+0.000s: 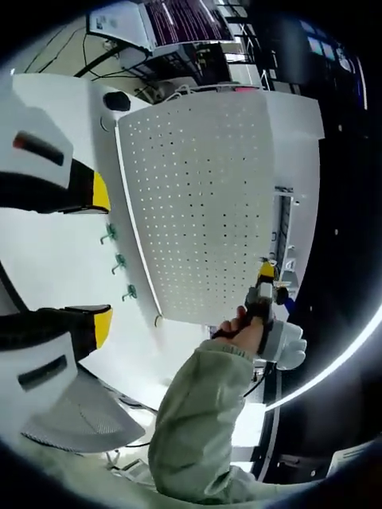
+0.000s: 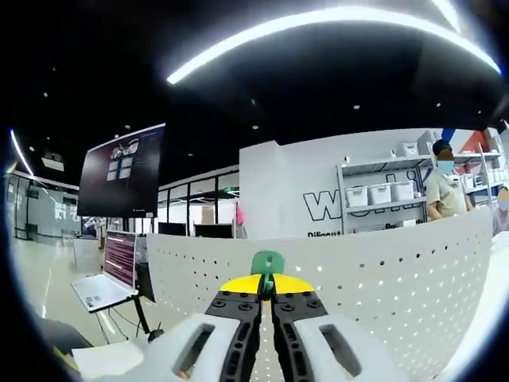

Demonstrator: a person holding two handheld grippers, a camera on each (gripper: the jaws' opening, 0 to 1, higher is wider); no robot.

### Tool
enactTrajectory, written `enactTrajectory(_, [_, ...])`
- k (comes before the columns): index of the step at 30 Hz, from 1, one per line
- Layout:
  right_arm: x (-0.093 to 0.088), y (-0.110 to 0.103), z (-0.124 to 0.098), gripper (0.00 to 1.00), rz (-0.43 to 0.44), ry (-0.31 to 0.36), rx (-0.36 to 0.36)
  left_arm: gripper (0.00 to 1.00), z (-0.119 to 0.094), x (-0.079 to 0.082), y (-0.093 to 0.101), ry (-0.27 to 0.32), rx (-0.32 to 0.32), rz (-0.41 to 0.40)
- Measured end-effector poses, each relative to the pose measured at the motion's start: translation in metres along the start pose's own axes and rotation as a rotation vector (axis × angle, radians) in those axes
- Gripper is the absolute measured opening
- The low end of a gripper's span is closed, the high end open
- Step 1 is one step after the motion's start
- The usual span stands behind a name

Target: Insert the hook assembly into the mounting plate slot until the hook locks in place.

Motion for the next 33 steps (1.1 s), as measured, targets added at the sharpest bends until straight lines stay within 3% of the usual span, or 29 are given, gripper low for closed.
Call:
enactTrajectory(2, [-0.002, 0.002, 0.004, 0.02, -0.031, 0.004, -0.019, 0.47, 0.001, 0.000, -0.001, -0.001, -0.001, -0.003])
enactTrajectory(4, [-0.001, 0.005, 0.007, 0.02, -0.129, 0.017, -0.052, 0.47, 0.002, 0.000, -0.002, -0.002, -0.001, -0.004])
enactTrajectory(17, [-0.013, 0.014, 0.027, 0.02, -0.181, -0.005, -0.124, 0.47, 0.004, 0.000, -0.007, -0.004, 0.009, -0.014])
enactTrajectory(33, [-0.019, 0.018, 0.048, 0.02, -0.165, -0.030, -0.188, 0.47, 0.003, 0.000, -0.010, 0.003, 0.005, -0.017])
Point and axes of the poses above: the point that each gripper's makers call its tool centre point, and the gripper's own axes: z roughly forward along the fingers, y roughly to its right, x roughly out of its top, the point moved 9 cm from there along -z, roughly backward along the fingers, and after that the axes turned 13 degrees about z, right-handed, at the moved point
